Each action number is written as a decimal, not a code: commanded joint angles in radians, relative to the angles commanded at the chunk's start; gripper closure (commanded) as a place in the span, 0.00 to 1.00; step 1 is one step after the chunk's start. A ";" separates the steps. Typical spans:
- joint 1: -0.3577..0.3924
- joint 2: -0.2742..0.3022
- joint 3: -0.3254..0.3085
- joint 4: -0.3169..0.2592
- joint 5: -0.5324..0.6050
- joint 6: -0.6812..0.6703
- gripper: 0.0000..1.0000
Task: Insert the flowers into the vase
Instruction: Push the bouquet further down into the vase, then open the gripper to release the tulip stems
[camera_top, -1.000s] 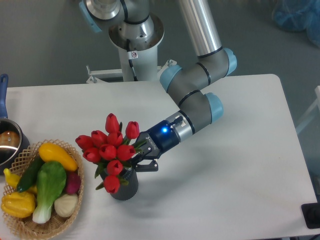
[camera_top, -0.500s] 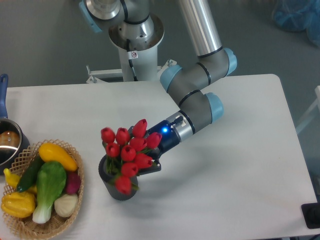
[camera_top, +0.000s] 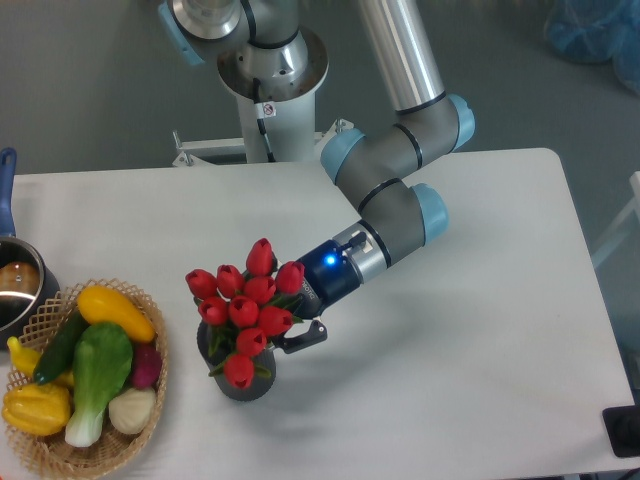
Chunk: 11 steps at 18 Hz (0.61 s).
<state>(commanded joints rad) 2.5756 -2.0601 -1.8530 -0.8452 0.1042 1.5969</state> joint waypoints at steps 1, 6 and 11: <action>0.000 0.000 0.000 0.000 0.000 0.000 0.20; 0.003 0.005 -0.002 0.000 0.000 -0.002 0.01; 0.014 0.006 0.002 0.000 0.000 -0.002 0.00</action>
<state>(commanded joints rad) 2.5893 -2.0540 -1.8515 -0.8452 0.1043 1.5954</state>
